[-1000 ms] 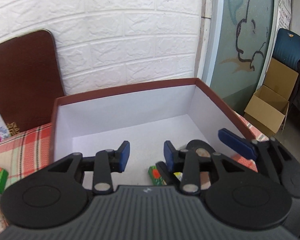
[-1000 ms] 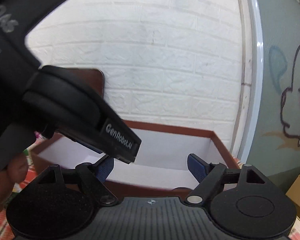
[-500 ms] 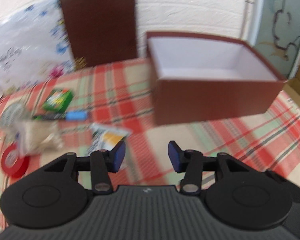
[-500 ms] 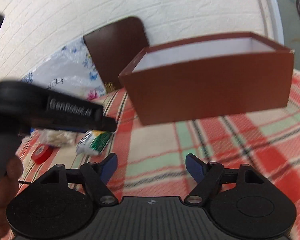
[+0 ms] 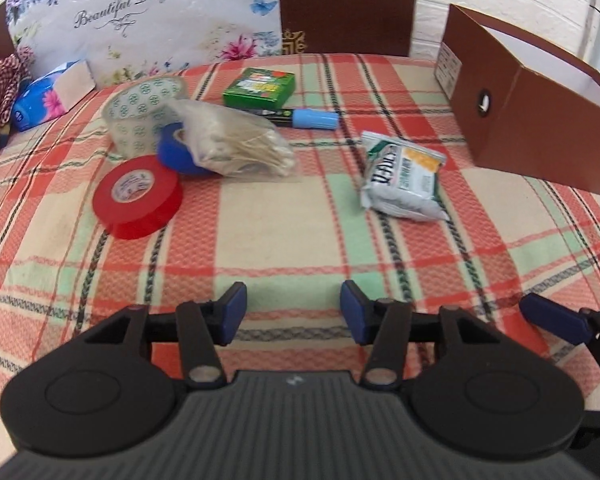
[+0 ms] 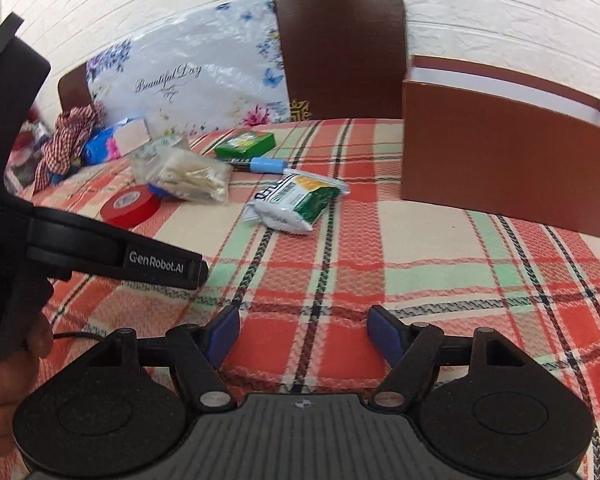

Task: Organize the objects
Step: 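Return the right gripper and grasp the white snack packet, then carry the snack packet into the brown box and release it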

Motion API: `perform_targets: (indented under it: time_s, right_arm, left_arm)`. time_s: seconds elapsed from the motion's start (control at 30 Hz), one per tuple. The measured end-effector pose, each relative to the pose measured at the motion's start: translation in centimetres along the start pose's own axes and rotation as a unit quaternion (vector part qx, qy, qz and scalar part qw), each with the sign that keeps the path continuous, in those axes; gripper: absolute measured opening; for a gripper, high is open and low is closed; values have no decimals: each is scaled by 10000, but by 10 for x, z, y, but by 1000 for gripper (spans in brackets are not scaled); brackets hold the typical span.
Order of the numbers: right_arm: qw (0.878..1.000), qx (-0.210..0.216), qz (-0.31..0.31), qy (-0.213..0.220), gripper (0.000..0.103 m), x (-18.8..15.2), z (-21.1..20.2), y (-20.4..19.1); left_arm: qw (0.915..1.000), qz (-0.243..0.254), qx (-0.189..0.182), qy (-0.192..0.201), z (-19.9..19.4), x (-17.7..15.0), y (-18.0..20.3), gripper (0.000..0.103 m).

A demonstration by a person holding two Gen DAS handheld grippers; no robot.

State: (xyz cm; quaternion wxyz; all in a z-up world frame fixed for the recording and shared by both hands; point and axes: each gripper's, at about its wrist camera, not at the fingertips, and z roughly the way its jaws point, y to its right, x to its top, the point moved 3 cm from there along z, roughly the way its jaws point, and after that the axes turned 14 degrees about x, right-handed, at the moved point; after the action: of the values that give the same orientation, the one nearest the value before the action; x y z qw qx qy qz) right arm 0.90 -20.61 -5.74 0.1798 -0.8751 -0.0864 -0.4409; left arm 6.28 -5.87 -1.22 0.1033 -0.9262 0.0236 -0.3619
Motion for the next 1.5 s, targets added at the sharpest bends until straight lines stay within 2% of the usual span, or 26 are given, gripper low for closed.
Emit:
perform_targets:
  time_s: [0.2,0.3,0.37,0.4,0.43,0.47,0.5,0.53,0.63,0.7,0.73,0.77,0.8,0.93,1.13,1.2,1.23,1.27,1.33,1.4,1.47,1.5]
  right_arm:
    - [9996,-139,-212,-110,73,0,10,-7]
    - [9996,-123,-228,-107,74,4,13,-2]
    - [9997,-121,-188,-59,72,11,17,3]
    - [9998,-130,-153,3,72,16,20,6]
    - [9998,-137,-111,111,73,23,23,9]
    - [9996,-132,-87,229,76,31,28,11]
    - [9993,-143,-84,335,79,39,34,12]
    - [9989,-158,-100,431,82,46,40,11]
    - [9985,-133,-117,518,82,64,64,10]
    - [9986,-77,-132,507,80,71,81,11]
    - [9990,-90,-142,425,74,73,89,13]
    - [9996,-85,-96,265,47,73,98,16]
    - [9999,-75,-21,98,45,72,103,19]
    - [9999,7,-102,62,43,63,88,17]
    - [9991,100,-393,-130,44,12,22,-7]
    - [9986,94,-518,-71,55,-8,-2,-15]
    - [9984,73,-558,-31,70,-14,-11,-18]
    - [9985,54,-543,19,76,-17,-16,-18]
    - [9992,7,-387,44,73,-16,-20,-13]
    - [9997,6,-241,39,73,-15,-19,-9]
    - [9996,-4,-267,27,76,-15,-16,-11]
    - [9995,-23,-319,4,77,-16,-15,-13]
  left_arm:
    - [9997,-123,3,195,6,-4,-19,58]
    - [9987,-200,193,433,14,-7,-38,64]
    - [9960,-303,460,706,24,-10,-54,74]
    - [9932,-339,617,923,29,-13,-62,83]
    - [9917,-485,559,1053,33,-17,-71,86]
    - [9909,-800,290,1047,34,-17,-81,85]
    - [9894,-976,178,1063,34,-17,-88,85]
    - [9891,-1018,147,1054,34,-17,-88,85]
    - [9903,-834,255,1082,34,-16,-80,87]
    - [9906,-791,248,1084,34,-17,-77,88]
    - [9906,-804,232,1081,34,-17,-77,88]
    - [9906,-810,216,1079,35,-17,-77,88]
    - [9906,-807,213,1080,35,-18,-76,89]
    - [9908,-786,216,1076,34,-19,-77,89]
    - [9912,-739,237,1073,34,-19,-76,90]
    - [9916,-686,268,1068,34,-20,-74,90]
    - [9918,-666,263,1055,34,-19,-74,90]
    - [9923,-636,273,1026,34,-18,-73,90]
    - [9940,-505,328,913,30,-16,-70,89]
    - [9960,-501,7,746,18,-16,-67,78]
    - [9947,-659,-638,466,2,-16,-62,73]
    - [9914,-717,-1045,312,-6,-14,-58,69]
